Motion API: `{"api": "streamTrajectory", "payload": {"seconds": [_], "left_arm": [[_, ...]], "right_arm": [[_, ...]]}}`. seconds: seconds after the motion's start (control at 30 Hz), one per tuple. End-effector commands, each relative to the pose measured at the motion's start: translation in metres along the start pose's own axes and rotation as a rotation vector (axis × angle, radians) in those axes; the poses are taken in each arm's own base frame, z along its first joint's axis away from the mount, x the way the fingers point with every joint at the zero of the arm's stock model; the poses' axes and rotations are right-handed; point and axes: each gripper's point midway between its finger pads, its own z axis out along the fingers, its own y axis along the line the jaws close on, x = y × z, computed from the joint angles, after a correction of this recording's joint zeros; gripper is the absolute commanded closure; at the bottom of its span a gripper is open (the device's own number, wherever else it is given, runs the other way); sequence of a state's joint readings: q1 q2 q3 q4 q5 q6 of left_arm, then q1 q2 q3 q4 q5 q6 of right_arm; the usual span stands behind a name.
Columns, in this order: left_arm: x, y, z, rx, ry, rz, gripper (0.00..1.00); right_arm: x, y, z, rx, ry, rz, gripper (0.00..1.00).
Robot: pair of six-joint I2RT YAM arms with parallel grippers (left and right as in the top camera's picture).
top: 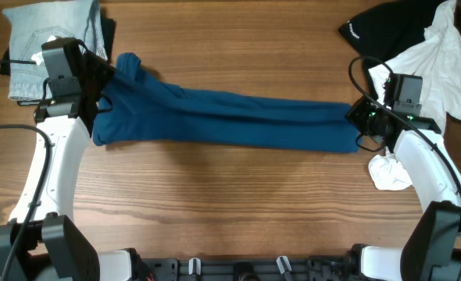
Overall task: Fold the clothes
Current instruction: 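Fold the bottom half up over the top half with both grippers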
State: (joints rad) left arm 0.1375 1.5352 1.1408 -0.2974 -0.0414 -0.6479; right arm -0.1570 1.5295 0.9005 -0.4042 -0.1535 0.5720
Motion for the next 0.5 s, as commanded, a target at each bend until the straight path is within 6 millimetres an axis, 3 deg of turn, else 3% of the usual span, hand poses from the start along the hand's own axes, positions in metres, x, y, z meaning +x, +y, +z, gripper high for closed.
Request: {"api": "streamTrajectory", "payload": {"seconds": [0.0,0.03,0.07,0.1,0.13,0.17,0.33,0.47], "left_arm": [[0.003,0.001,0.010,-0.009,0.012,0.018,0.96],[0.010,0.001,0.018,-0.013,0.029,0.025,0.80],[0.018,-0.001,0.026,-0.014,0.045,0.035,0.10],[0.023,-0.002,0.029,-0.017,0.057,0.041,0.00],[0.026,-0.001,0.030,-0.020,0.067,0.070,0.00],[0.027,0.000,0.030,-0.022,0.071,0.120,0.00],[0.045,0.017,0.019,-0.081,0.159,0.233,0.00],[0.065,0.042,0.011,-0.163,0.269,0.288,0.00]], "right_arm": [[-0.002,-0.004,0.010,0.015,0.013,-0.015,0.96],[-0.002,-0.005,0.015,0.021,0.014,-0.014,0.94],[-0.002,-0.007,0.018,0.029,0.017,-0.014,0.47],[-0.001,-0.009,0.019,0.037,0.017,-0.014,0.18],[-0.001,-0.009,0.018,0.040,0.021,-0.031,0.03],[0.000,-0.009,0.016,0.043,0.030,-0.048,0.00],[0.007,-0.018,0.007,0.098,0.097,-0.268,0.00],[0.026,-0.034,0.025,0.136,0.182,-0.322,0.05]]}}
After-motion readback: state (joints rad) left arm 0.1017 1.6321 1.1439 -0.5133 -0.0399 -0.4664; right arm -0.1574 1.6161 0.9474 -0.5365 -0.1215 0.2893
